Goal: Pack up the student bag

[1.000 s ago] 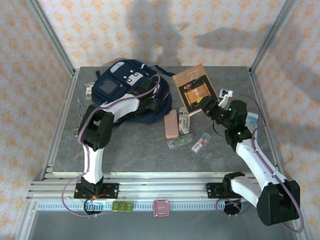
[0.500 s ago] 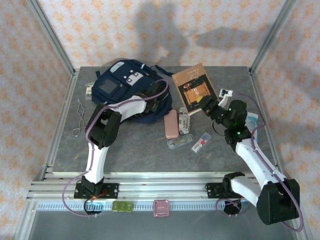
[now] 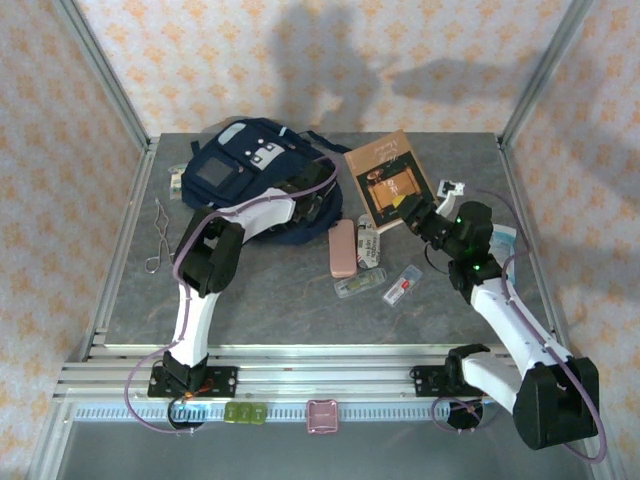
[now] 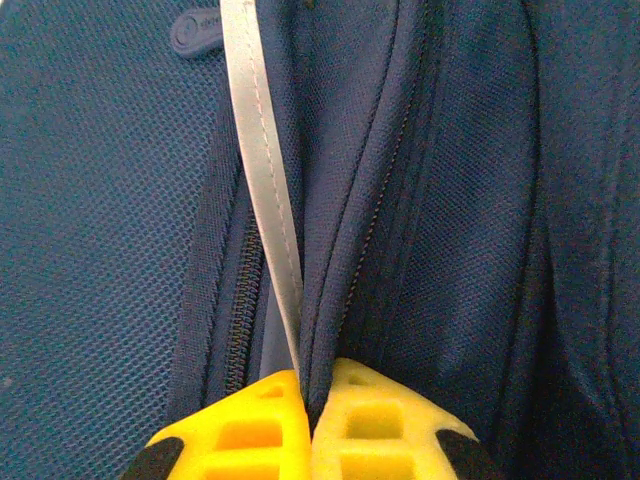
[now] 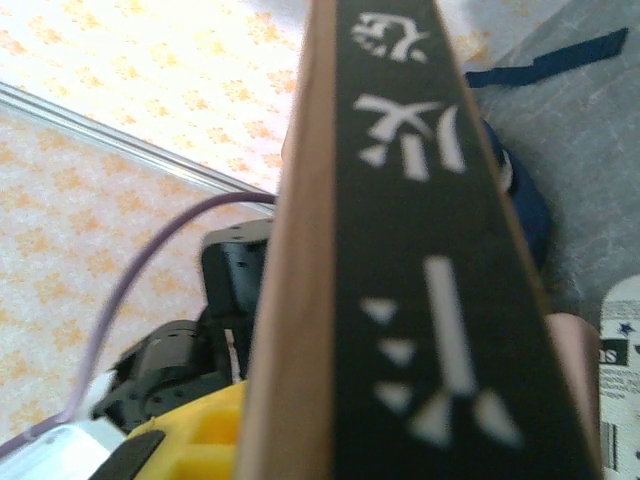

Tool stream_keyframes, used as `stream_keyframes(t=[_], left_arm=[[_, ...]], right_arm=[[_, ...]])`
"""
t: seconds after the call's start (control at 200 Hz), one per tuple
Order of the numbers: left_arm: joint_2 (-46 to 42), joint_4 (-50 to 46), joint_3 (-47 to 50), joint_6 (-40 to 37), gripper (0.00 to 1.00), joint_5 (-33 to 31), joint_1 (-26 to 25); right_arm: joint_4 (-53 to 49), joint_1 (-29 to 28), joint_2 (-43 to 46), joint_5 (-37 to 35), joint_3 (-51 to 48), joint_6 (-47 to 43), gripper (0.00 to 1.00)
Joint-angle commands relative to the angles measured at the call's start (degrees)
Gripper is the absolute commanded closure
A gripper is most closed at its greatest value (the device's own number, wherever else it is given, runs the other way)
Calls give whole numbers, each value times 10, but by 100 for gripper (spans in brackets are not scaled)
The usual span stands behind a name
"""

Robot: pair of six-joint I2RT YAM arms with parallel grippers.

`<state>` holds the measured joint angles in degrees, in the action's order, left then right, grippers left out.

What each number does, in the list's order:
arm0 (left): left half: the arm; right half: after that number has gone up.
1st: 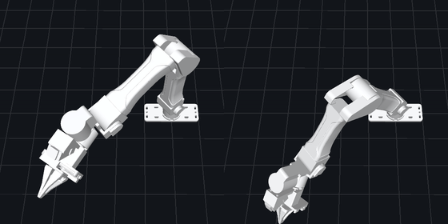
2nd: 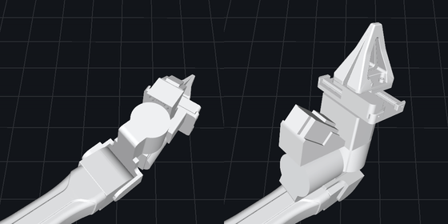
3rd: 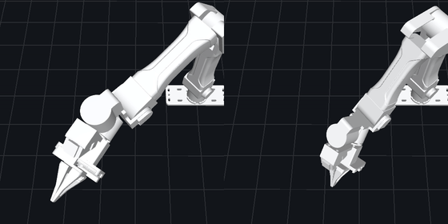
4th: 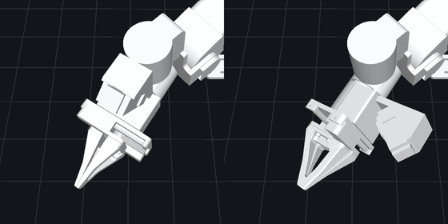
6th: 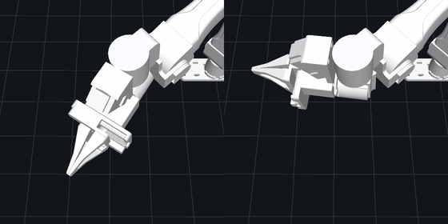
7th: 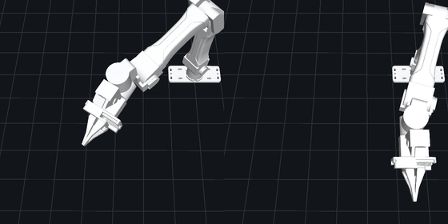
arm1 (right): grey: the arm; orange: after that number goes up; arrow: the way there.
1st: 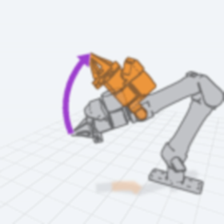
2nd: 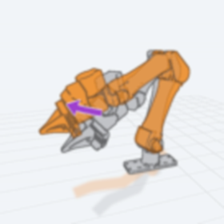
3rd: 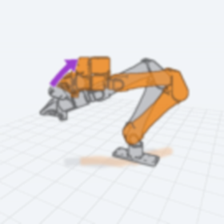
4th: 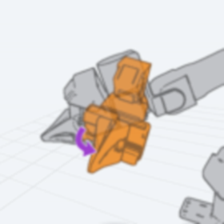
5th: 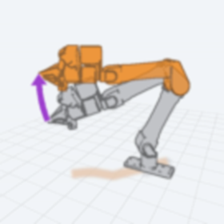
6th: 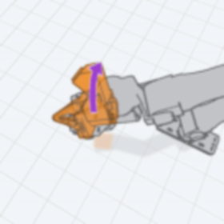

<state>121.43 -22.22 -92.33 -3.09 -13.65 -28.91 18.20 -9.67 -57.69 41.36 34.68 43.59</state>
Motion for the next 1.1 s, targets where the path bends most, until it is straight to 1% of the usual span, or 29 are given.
stream_keyframes(t=[0.0, 0.12, 0.205, 0.23, 0.34, 0.435, 0.501, 0.556, 0.681, 0.876, 0.976, 1.031, 1.096], left_arm=[[-78, -16, -48, 5, 100, 10, 9], [-106, -43, -86, 12, 100, 18, 8], [-117, -46, -96, 13, 100, 20, 8], [-138, -46, -96, 14, 100, 20, 8], [-163, -43, -97, 10, 100, 3, 9], [-179, -42, -98, 6, 100, -12, 8], [-188, -42, -98, 4, 100, -14, 9], [-195, -42, -100, 0, 100, -21, 9], [-203, -47, -111, -3, 100, -28, 13], [-207, -60, -136, -2, 100, -20, 15], [-207, -62, -140, -2, 100, -22, 16], [-208, -65, -142, -3, 100, -23, 16], [-210, -67, -145, -5, 100, -26, 18]], right_arm=[[21, 5, 9, -17, -7, -20, 100], [10, 5, -16, -13, -8, -24, 100], [20, -1, -45, 12, -5, -23, 100], [26, -8, -52, 16, -3, -23, 100], [34, -50, -90, 18, 20, -33, 100], [72, -71, -134, 21, 30, -13, 100], [122, -78, -171, 46, 34, 15, 100], [146, -91, -201, 56, 47, 27, 100], [163, -126, -264, 66, 95, 21, 100], [253, -149, -373, 104, 169, 81, 100], [287, -155, -436, 122, 226, 109, 100], [283, -158, -472, 129, 263, 113, 100], [254, -159, -519, 125, 312, 107, 100]])
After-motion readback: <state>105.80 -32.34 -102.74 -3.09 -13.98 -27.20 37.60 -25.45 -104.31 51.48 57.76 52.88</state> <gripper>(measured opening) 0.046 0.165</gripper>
